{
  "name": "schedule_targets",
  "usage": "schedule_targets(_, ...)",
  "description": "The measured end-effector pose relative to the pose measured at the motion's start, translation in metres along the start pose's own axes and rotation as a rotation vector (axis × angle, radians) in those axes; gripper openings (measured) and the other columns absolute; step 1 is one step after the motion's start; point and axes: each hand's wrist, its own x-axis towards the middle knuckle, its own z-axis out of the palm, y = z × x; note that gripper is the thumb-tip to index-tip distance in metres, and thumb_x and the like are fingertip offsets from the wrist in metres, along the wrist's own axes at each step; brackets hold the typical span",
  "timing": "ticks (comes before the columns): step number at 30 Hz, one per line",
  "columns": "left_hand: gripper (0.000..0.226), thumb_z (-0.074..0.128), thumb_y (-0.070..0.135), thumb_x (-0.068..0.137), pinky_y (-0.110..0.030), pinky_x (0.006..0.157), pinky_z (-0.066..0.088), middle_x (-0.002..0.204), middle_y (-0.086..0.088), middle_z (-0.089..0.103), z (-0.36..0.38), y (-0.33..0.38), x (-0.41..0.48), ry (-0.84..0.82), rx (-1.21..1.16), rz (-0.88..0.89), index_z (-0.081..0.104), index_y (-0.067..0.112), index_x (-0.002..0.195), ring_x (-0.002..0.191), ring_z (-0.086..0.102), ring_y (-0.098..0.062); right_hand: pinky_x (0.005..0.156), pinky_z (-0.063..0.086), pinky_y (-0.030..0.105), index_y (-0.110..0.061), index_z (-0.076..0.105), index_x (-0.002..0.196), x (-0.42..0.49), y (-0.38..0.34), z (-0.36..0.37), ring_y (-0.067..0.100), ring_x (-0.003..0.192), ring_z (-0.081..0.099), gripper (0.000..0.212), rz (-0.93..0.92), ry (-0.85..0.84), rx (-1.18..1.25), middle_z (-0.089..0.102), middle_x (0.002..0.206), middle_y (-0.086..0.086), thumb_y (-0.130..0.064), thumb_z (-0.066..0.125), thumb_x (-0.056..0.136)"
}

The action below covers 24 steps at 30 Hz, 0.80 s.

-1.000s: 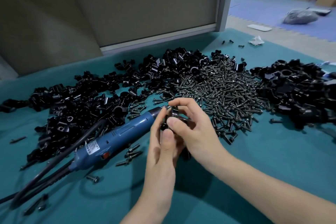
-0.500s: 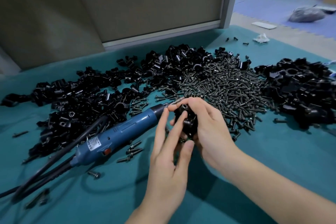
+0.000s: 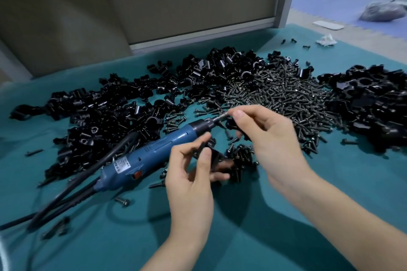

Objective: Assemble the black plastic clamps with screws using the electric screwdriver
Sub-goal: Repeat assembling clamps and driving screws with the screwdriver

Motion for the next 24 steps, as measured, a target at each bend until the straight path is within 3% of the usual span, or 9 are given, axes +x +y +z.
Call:
schedule_targets(3,0.031,0.051,0.002,0.097,-0.021,0.060,0.056,0.100,0.003,0.074,0.000,-0.002,0.003,-0.015,-0.061,-0.111,0.069,0.027,0.096,0.068,0.074,-0.029,0.053,0.039,0.007,-0.019,0.072,0.093,0.007,-0.007,-0.006,0.000,0.061,0.057,0.010,0.099,-0.163,0.114,0.069,0.076,0.003,-0.015,0.066,0.085)
schedule_targets(5,0.036,0.046,-0.003,0.098,-0.021,0.067,0.057,0.106,0.006,0.074,-0.001,-0.004,0.005,-0.041,-0.098,-0.171,0.066,0.024,0.113,0.077,0.074,-0.028,0.049,0.035,0.012,-0.019,0.069,0.102,0.008,-0.008,-0.009,0.009,0.057,0.045,0.024,0.151,-0.307,0.120,0.059,0.075,0.015,-0.022,0.068,0.078)
schedule_targets(8,0.043,0.042,-0.003,0.100,-0.020,0.073,0.056,0.111,0.006,0.073,-0.004,-0.005,0.008,-0.078,-0.126,-0.210,0.059,0.027,0.126,0.094,0.072,-0.025,0.049,0.035,0.013,-0.011,0.065,0.104,0.008,-0.007,-0.009,0.019,0.057,0.044,0.025,0.158,-0.432,0.054,0.064,0.068,0.006,-0.015,0.069,0.079)
schedule_targets(11,0.042,0.041,0.000,0.101,-0.020,0.072,0.056,0.104,0.011,0.074,-0.004,-0.008,0.005,-0.111,-0.078,-0.180,0.055,0.031,0.125,0.097,0.071,-0.013,0.052,0.042,0.012,-0.004,0.064,0.096,0.007,-0.001,-0.006,0.005,0.053,0.054,0.013,0.127,-0.412,-0.031,0.067,0.062,-0.002,-0.003,0.068,0.084)
schedule_targets(13,0.037,0.043,0.007,0.100,-0.019,0.071,0.056,0.107,0.014,0.073,-0.005,-0.008,0.005,-0.115,-0.056,-0.155,0.058,0.032,0.123,0.097,0.070,-0.010,0.060,0.050,0.022,-0.010,0.069,0.090,0.007,0.001,-0.005,0.014,0.061,0.058,0.010,0.064,-0.412,-0.107,0.069,0.067,0.001,-0.007,0.073,0.081)
schedule_targets(15,0.032,0.046,0.017,0.096,-0.019,0.070,0.056,0.112,0.014,0.071,-0.006,-0.009,0.006,-0.119,-0.046,-0.133,0.062,0.030,0.121,0.098,0.070,-0.012,0.076,0.052,0.042,-0.016,0.074,0.085,0.006,0.000,-0.005,0.032,0.072,0.060,0.009,0.030,-0.416,-0.165,0.072,0.078,0.007,-0.010,0.076,0.078)
schedule_targets(17,0.031,0.046,0.018,0.096,-0.020,0.071,0.056,0.113,0.013,0.071,-0.006,-0.011,0.006,-0.123,-0.038,-0.118,0.063,0.026,0.121,0.099,0.070,-0.012,0.082,0.051,0.049,-0.016,0.074,0.084,0.006,0.000,-0.004,0.031,0.076,0.060,0.009,0.033,-0.412,-0.137,0.072,0.083,0.011,-0.010,0.076,0.078)
schedule_targets(21,0.034,0.042,0.006,0.101,-0.027,0.079,0.057,0.119,0.004,0.070,-0.007,-0.010,0.005,-0.162,-0.052,-0.140,0.062,0.019,0.126,0.107,0.067,-0.015,0.071,0.055,0.035,-0.015,0.073,0.085,0.005,0.003,-0.002,0.021,0.072,0.059,0.008,0.061,-0.413,-0.103,0.066,0.077,0.009,-0.016,0.075,0.077)
schedule_targets(24,0.034,0.053,0.015,0.094,-0.031,0.080,0.058,0.113,0.001,0.072,-0.008,-0.011,0.003,-0.176,-0.079,-0.155,0.061,0.021,0.127,0.091,0.070,-0.011,0.069,0.056,0.050,-0.013,0.071,0.086,0.005,0.003,-0.001,0.028,0.070,0.060,0.007,0.091,-0.409,-0.113,0.064,0.075,0.008,-0.016,0.073,0.080)
